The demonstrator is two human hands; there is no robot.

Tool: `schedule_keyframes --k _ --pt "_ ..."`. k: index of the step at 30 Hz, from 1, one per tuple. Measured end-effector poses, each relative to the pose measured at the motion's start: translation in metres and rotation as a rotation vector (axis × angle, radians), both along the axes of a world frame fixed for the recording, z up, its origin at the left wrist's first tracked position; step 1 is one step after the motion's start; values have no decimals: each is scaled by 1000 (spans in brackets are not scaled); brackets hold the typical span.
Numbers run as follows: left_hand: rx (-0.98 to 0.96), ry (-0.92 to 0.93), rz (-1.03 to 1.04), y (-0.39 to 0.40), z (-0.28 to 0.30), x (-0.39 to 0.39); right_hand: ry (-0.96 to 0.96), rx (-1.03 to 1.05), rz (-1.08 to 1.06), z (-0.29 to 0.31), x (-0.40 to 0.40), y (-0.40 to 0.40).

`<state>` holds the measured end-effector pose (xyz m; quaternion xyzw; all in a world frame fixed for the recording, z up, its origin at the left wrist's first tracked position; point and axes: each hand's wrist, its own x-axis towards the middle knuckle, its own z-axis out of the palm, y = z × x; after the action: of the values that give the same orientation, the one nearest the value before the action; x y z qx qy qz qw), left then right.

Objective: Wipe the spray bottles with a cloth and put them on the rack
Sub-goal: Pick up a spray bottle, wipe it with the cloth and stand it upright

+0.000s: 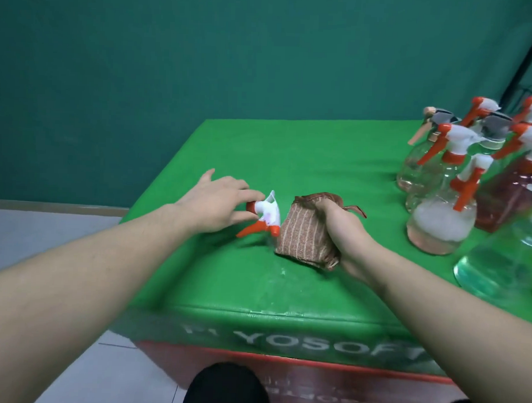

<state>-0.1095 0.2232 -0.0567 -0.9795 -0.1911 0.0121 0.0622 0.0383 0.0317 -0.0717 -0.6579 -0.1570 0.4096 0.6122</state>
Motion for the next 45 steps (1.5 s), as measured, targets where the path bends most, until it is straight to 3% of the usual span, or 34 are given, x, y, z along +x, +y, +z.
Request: schedule_keyframes --k 7,16,20,25,30,38,45 --pt "-80 -121 -49 -76 -4 -11 43 51 24 3 -25 -42" --pt "-210 -248 -48 -131 -5 -13 -37 -16 32 4 -29 -81" --pt "-182 -195 -55 -135 2 -22 -59 -51 6 2 -26 -90" --pt "-167 -65 -20 -122 1 -37 16 0 -36 2 -16 -95" --pt "-222 -128 -15 -120 -8 -34 78 80 -25 -4 -15 -88" --pt "-211 -195 -30 -112 -21 -29 413 221 59 -8 -16 -71" --pt "-208 -187 33 -115 -22 -20 470 210 61 -14 -8 -65"
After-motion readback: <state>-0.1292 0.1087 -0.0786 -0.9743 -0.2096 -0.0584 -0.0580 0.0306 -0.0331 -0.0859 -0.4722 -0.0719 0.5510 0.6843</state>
